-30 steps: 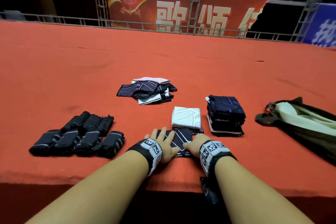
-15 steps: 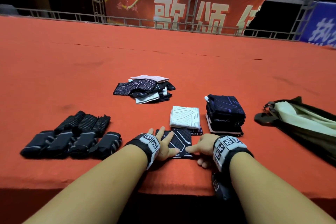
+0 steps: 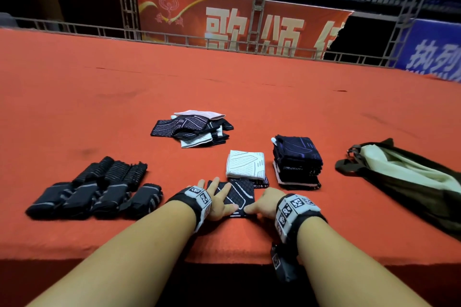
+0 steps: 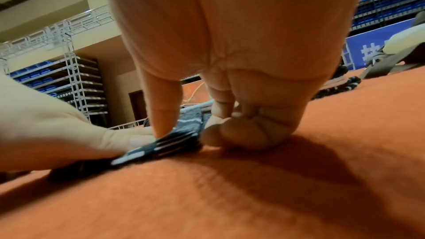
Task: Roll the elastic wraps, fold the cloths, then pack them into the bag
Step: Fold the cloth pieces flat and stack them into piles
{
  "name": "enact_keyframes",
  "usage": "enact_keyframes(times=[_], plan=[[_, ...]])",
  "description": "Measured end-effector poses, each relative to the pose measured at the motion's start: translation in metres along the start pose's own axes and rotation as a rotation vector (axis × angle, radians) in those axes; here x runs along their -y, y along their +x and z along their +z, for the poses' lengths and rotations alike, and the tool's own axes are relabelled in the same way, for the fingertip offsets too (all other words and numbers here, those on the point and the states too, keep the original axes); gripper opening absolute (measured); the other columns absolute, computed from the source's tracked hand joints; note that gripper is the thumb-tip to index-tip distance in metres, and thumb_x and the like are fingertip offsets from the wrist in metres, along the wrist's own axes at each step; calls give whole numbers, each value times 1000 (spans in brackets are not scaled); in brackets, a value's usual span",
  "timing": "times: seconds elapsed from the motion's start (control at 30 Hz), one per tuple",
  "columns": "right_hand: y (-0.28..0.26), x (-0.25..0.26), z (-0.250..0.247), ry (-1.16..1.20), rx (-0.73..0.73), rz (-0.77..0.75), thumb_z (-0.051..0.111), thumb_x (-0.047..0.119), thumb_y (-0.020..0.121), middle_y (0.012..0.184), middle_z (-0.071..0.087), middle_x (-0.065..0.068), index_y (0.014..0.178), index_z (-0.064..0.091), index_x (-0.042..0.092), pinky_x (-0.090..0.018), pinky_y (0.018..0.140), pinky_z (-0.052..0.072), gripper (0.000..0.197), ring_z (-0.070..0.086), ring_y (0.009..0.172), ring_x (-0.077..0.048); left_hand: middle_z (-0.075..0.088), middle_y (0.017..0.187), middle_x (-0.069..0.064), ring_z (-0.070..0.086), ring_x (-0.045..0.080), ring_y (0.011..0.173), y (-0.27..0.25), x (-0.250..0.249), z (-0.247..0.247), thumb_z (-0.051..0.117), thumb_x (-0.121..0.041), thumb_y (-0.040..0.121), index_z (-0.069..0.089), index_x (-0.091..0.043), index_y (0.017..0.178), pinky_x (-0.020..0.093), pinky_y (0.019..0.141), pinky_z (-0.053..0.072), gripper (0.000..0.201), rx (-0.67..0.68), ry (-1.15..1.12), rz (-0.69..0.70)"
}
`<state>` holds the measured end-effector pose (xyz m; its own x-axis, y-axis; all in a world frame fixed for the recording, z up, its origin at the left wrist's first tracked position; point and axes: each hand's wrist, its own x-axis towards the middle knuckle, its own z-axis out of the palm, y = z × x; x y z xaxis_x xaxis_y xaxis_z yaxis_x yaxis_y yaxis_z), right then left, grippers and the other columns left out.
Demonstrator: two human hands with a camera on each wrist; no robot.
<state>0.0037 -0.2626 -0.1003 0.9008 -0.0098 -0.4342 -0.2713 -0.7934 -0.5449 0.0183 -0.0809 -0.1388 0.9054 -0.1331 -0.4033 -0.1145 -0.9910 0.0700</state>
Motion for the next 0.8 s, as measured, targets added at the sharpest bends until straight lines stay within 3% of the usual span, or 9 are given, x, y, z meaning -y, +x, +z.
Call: enact_keyframes(times=[0.1, 0.17, 0.27, 0.33, 0.47, 0.57, 0.63, 0.7, 0.8], plan=[[-9, 8, 5, -86, -31, -33, 76, 31, 82, 76, 60, 3, 71, 55, 19, -21, 55, 43, 27, 58, 73, -16, -8, 170, -5, -4, 37, 155, -5, 3, -2, 33, -76, 94, -2, -44, 159, 57, 122, 3, 81, -27, -41, 41], [-10, 13, 10, 49, -26, -48, 74, 22, 83, 81, 57, 2, 70, 49, 22, -26, 70, 54, 28, 58, 81, -20, 13, 169, 1, 18, 35, 152, -11, 8, -13, 45, -68, 95, 5, -36, 161, 48, 124, 16, 84, -82, -117, 116], [-20, 24, 6, 321, -22, -117, 62, 4, 76, 68, 59, -6, 72, 50, 17, -34, 61, 49, 18, 59, 61, -24, 37, 160, 6, 42, 26, 143, -18, 18, -38, 61, -47, 95, 12, -24, 162, 32, 116, 33, 86, -126, -297, 151], [-25, 34, -3, 475, -62, -161, 55, 0, 76, 74, 60, -15, 80, 50, 16, -39, 56, 53, 17, 63, 62, -30, 45, 155, 6, 48, 25, 138, -20, 25, -57, 67, -41, 89, 25, -23, 160, 31, 113, 36, 84, -149, -391, 115], [-24, 49, -37, 602, -124, -270, 53, 4, 80, 77, 61, -15, 83, 58, 22, -49, 64, 54, 19, 59, 65, -28, 72, 117, -4, 66, 14, 105, -15, 29, -81, 76, -27, 77, 68, -21, 121, 33, 98, 49, 45, -84, -846, 230], [-13, 51, -61, 625, -157, -323, 53, 3, 85, 87, 69, -14, 93, 62, 20, -48, 63, 57, 21, 66, 70, -29, 70, 88, -7, 61, 7, 73, -20, 25, -88, 75, -26, 84, 69, -22, 108, 27, 79, 43, 25, 62, -1091, 255], [-3, 50, -72, 648, -208, -326, 55, 4, 86, 92, 72, -15, 98, 63, 24, -50, 67, 60, 24, 70, 71, -30, 71, 80, -2, 65, 10, 62, -18, 20, -89, 68, -12, 93, 65, -18, 102, 28, 70, 54, 12, 130, -1205, 278], [9, 49, -79, 614, -303, -328, 59, 9, 86, 91, 72, -14, 102, 62, 30, -58, 72, 60, 27, 72, 74, -35, 67, 86, 8, 64, 17, 62, -12, 14, -94, 64, -3, 95, 61, -16, 92, 32, 62, 61, 14, 71, -1331, 266], [25, 50, -87, 546, -403, -332, 62, 13, 87, 92, 67, -3, 114, 60, 34, -42, 64, 59, 34, 68, 65, -27, 64, 73, 5, 64, 15, 55, 9, 7, -104, 64, -3, 96, 51, -17, 81, 34, 56, 61, 24, -126, -1434, 214]])
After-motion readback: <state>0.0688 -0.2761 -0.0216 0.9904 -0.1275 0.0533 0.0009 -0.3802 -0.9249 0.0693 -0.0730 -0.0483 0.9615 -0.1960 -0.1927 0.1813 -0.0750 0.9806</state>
